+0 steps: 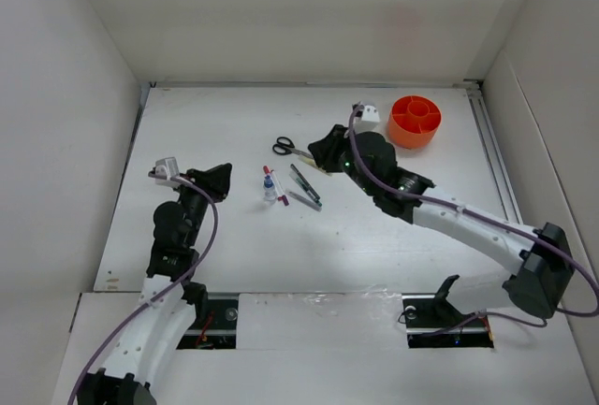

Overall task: Sort the stationery into containers
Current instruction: Pick up the stationery from the center of the board.

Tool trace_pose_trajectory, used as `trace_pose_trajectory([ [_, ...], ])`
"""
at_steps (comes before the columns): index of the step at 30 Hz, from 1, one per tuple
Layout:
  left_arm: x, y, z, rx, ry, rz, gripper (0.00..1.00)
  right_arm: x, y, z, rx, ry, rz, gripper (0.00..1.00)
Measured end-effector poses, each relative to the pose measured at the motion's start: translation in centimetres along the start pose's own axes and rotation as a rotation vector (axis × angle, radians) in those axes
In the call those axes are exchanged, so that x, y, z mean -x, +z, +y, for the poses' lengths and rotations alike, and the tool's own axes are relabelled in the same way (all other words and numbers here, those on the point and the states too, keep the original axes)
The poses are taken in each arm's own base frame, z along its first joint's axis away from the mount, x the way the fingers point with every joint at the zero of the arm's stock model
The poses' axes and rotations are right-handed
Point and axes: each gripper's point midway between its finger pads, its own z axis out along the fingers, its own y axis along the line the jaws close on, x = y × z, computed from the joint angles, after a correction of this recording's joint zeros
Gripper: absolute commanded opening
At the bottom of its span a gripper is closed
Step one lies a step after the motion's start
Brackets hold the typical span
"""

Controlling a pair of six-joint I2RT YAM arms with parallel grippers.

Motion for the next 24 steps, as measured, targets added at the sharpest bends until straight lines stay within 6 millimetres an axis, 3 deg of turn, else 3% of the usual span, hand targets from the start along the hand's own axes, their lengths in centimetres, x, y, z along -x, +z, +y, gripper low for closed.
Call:
trace_pose_trajectory([
  [1, 0.5, -0.1, 0.1, 0.012, -0.002, -0.023, 0.22, -1.1, 0.6, 0.1, 0.01, -0.005, 0.03, 0.02],
  [3, 1.3, -0.3, 0.7, 0.048, -0.002, -0.059, 0.22, -3.9, 1.6, 0.2, 0.025, -0.02, 0.108, 0.1],
  [5, 1.6, -0.2, 1.5, 0.087, -0.004, -0.079, 0.33, -6.7, 2.3, 0.2, 0.032, -0.037, 0.18, 0.22],
  [6, 1.5, -0.1, 2.1, 0.114, -0.004, -0.077, 0.37, -8.0, 2.5, 0.2, 0.035, -0.048, 0.211, 0.3],
  [7, 1.1, 0.1, 2.7, 0.143, -0.007, -0.066, 0.42, -9.2, 2.7, 0.3, 0.04, -0.057, 0.24, 0.74],
  [8, 0.5, 0.3, 3.5, 0.173, -0.008, -0.045, 0.45, -10.1, 2.7, 0.4, 0.043, -0.06, 0.262, 0.89],
  [10, -0.6, 0.6, 5.0, 0.234, -0.006, -0.007, 0.53, -12.0, 2.8, 0.6, 0.052, -0.087, 0.304, 1.0],
  [12, -1.8, 0.6, 6.3, 0.285, -0.007, 0.031, 0.56, -13.3, 3.1, 0.8, 0.052, -0.108, 0.328, 1.0],
  [15, -1.8, 0.6, 6.7, 0.304, -0.005, 0.029, 0.59, -14.8, 3.9, 0.9, 0.039, -0.135, 0.357, 1.0],
  [24, -1.7, 0.5, 6.9, 0.317, -0.004, 0.021, 0.6, -18.1, 9.1, 0.8, -0.048, -0.246, 0.381, 1.0],
])
